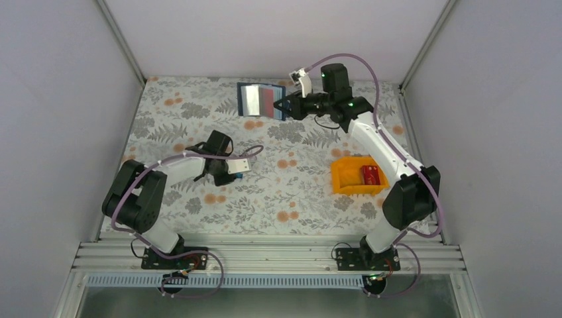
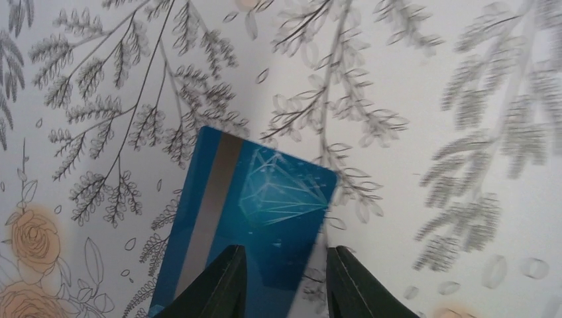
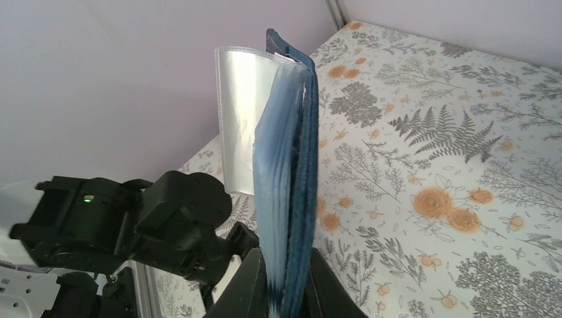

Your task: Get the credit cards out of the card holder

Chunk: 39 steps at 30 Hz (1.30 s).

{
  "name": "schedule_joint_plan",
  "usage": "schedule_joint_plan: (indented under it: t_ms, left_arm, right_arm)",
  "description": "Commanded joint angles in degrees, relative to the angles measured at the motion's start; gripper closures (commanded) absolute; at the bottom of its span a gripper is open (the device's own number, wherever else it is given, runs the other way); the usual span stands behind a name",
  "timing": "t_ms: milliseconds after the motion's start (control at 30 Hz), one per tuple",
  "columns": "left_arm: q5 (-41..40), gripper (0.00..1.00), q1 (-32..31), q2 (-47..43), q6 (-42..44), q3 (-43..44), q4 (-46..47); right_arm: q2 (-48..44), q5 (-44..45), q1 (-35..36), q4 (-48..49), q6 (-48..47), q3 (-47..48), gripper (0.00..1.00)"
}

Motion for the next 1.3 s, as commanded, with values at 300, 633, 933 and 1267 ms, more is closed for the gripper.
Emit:
schedule_joint_plan:
  t_ms: [300, 633, 933, 1267]
  left_arm:
    - [26.67, 0.34, 7.24, -16.57, -0.76, 21.43, -28.81]
    - [39.53, 0.0, 12.4, -15.19, -28.61, 42.14, -29.92]
    - [22.58, 0.0, 13.26, -16.12, -34.86, 38.18, -22.69]
    - [54.39, 0.0, 17.99, -19.56, -26.08, 34.81, -28.79]
  right_arm:
    - [-4.5, -2.55, -1.36, -0.54, -1.7, 0.73, 0.96]
    - [-5.17, -7.34, 2.83, 0.66, -3.66, 1.12, 0.96]
    - [-5.08, -12.3, 7.19, 0.42, -7.82, 2.66, 0.96]
    - [-6.05, -22.76, 7.3, -2.69, -16.18, 3.37, 0.96]
